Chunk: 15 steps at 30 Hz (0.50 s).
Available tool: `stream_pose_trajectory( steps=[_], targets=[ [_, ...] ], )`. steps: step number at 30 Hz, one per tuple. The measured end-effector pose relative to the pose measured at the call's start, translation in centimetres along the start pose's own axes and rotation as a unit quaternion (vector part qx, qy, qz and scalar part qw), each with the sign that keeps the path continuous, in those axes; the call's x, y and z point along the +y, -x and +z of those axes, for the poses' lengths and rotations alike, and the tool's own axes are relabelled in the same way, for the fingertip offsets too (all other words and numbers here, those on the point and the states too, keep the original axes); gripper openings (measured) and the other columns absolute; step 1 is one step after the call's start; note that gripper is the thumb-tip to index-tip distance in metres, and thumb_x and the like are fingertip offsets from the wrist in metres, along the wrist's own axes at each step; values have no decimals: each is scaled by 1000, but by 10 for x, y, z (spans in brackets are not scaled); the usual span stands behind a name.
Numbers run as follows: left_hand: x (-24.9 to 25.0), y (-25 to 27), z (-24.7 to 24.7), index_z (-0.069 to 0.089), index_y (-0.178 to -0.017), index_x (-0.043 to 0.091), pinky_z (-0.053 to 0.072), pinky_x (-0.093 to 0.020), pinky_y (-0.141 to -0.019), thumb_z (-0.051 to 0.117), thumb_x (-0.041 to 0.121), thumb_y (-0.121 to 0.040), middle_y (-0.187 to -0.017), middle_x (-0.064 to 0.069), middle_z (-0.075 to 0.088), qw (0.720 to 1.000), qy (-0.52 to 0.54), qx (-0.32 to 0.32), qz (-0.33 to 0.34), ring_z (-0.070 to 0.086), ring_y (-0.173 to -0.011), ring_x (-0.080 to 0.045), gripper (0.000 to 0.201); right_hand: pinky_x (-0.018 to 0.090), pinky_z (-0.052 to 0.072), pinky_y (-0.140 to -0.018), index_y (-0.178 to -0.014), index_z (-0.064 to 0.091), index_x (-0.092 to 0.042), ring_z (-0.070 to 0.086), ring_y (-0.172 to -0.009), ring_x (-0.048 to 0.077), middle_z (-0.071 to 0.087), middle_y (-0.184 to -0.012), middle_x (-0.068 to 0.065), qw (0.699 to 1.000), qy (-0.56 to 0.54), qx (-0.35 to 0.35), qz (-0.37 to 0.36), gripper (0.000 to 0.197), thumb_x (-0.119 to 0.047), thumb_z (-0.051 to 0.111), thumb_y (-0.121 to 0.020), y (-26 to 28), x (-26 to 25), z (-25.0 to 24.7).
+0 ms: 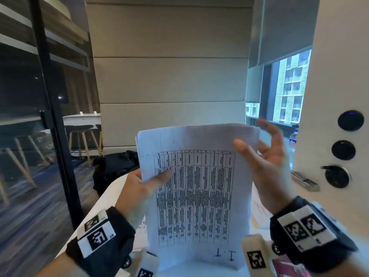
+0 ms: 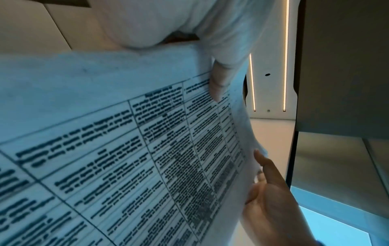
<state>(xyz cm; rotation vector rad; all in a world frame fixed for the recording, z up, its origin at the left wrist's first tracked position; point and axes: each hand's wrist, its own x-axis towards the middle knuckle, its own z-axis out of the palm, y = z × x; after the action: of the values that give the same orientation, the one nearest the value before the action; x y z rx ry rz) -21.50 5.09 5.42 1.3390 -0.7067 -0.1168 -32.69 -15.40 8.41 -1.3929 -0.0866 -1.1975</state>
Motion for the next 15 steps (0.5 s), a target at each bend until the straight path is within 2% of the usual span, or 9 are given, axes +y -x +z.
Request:
stream_pose_trajectory(
  steps=[2, 3, 5, 7, 9, 11, 13, 15],
  targets=[
    [0, 1, 0, 71, -108, 22, 45, -50, -101, 69, 23, -77, -110, 0, 73, 1000, -4, -3, -1, 67, -105, -20, 32, 31, 53, -71, -137, 40, -32, 61, -80, 14, 67, -98, -12, 988, 93, -5, -126, 70, -4, 73, -81, -6, -6, 3],
    [0, 2, 1, 71, -108, 22, 45, -49, -101, 69, 24, -76, -110, 1, 73, 1000, -7, -4, 2, 67, -105, -19, 32, 25, 52, -74, -137, 40, -34, 63, -86, 9, 66, -101, -14, 974, 147, -11, -171, 70, -5, 72, -83, -9, -7, 4],
    [-1, 3, 3, 72, -106, 22, 45, -48, -101, 69, 23, -75, -109, 2, 73, 1000, -10, -6, 5, 68, -103, -18, 32, 20, 49, -83, -128, 53, -32, 62, -94, 2, 68, -103, -8, 951, 227, -9, -207, 51, -11, 71, -85, -15, -7, 5],
    [-2, 3, 4, 75, -100, 23, 44, -49, -101, 71, 22, -73, -107, 0, 74, 1000, -3, -4, 0, 68, -102, -19, 28, 14, 46, -85, -108, 67, -27, 62, -91, -4, 69, -97, -11, 943, 253, 6, -214, 26, -14, 71, -86, -19, -7, 5],
    [-3, 2, 3, 77, -97, 25, 44, -51, -101, 75, 25, -73, -107, -1, 74, 1000, 2, -3, -2, 67, -104, -23, 24, 10, 44, -74, -88, 69, -21, 59, -77, -6, 67, -81, -13, 941, 252, 26, -222, 8, -13, 69, -87, -21, -7, 7],
    [-2, 3, 4, 76, -100, 30, 44, -52, -101, 82, 35, -71, -109, 0, 73, 1000, 0, -15, 2, 66, -106, -25, 30, 11, 41, -67, -76, 65, -12, 54, -67, -4, 64, -70, -6, 946, 232, 37, -224, 13, -14, 67, -89, -20, -8, 8],
    [0, 5, 6, 74, -100, 38, 43, -49, -101, 79, 37, -67, -111, 4, 72, 999, 1, -35, 5, 66, -107, -19, 34, 15, 41, -68, -79, 64, -8, 51, -66, -1, 62, -70, -1, 961, 190, 33, -198, 15, -16, 65, -91, -19, -9, 10],
    [1, 7, 7, 73, -99, 44, 42, -43, -101, 77, 29, -72, -113, 9, 71, 998, 2, -55, 1, 65, -107, -10, 31, 20, 42, -69, -93, 64, -13, 53, -69, 5, 61, -72, -4, 988, 82, 13, -129, 11, -22, 68, -88, -18, -10, 10]
  ],
)
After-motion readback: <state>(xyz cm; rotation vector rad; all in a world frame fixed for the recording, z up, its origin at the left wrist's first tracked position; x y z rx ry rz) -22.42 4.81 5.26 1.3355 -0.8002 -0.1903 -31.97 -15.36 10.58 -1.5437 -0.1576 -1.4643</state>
